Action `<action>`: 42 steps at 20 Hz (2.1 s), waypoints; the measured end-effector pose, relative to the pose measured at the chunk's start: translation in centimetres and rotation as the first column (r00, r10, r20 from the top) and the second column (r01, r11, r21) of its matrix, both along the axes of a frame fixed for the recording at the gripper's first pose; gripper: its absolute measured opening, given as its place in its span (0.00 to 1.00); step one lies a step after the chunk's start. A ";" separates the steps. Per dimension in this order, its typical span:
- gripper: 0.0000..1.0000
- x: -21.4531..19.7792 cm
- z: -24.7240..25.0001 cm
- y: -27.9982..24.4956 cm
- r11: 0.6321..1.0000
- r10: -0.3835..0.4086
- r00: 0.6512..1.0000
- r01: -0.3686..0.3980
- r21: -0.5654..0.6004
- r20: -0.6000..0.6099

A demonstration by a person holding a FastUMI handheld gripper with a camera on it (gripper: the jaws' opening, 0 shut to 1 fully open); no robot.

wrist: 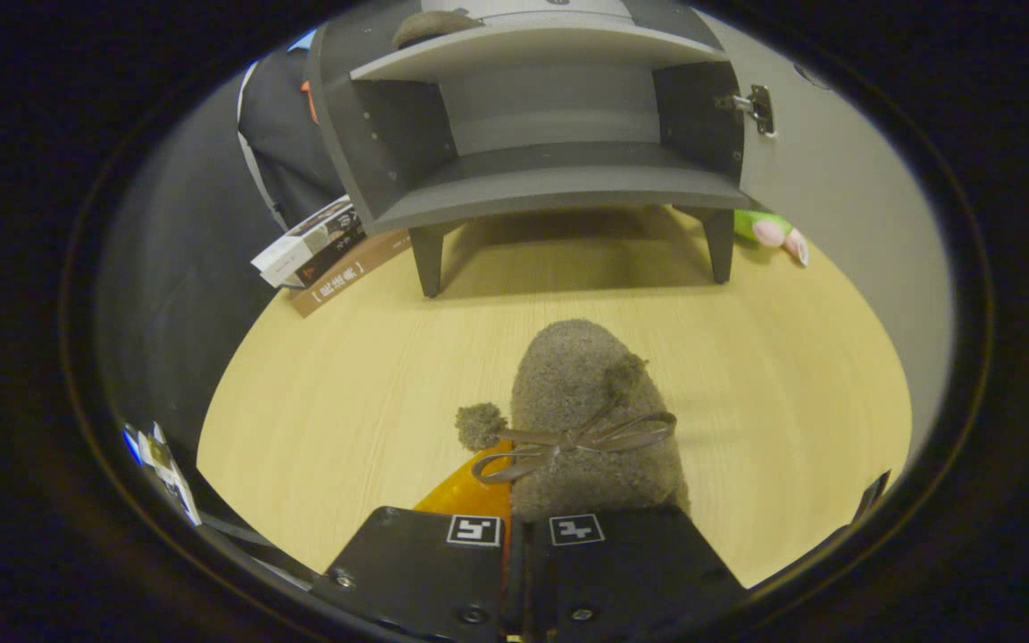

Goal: Open the shoe cabinet door, grab the shoes and put them into the shoe cabinet, then close the shoe cabinet door.

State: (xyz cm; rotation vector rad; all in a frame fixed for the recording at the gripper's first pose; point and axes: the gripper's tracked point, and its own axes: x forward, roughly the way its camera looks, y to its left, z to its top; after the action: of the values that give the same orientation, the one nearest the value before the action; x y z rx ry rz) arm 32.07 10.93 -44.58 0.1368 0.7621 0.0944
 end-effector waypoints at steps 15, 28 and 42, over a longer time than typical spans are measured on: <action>0.07 -0.4 21.9 -0.4 0.999 0.019 0.947 -0.006 -0.043 0.320; 0.07 17.0 38.4 -3.2 0.994 -0.021 0.848 0.076 -0.084 0.529; 0.13 35.3 34.3 -6.6 0.983 -0.083 0.925 0.136 -0.121 0.371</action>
State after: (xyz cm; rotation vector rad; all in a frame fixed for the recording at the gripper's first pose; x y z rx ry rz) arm 67.33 4.36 -10.27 0.0209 0.3860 -0.0430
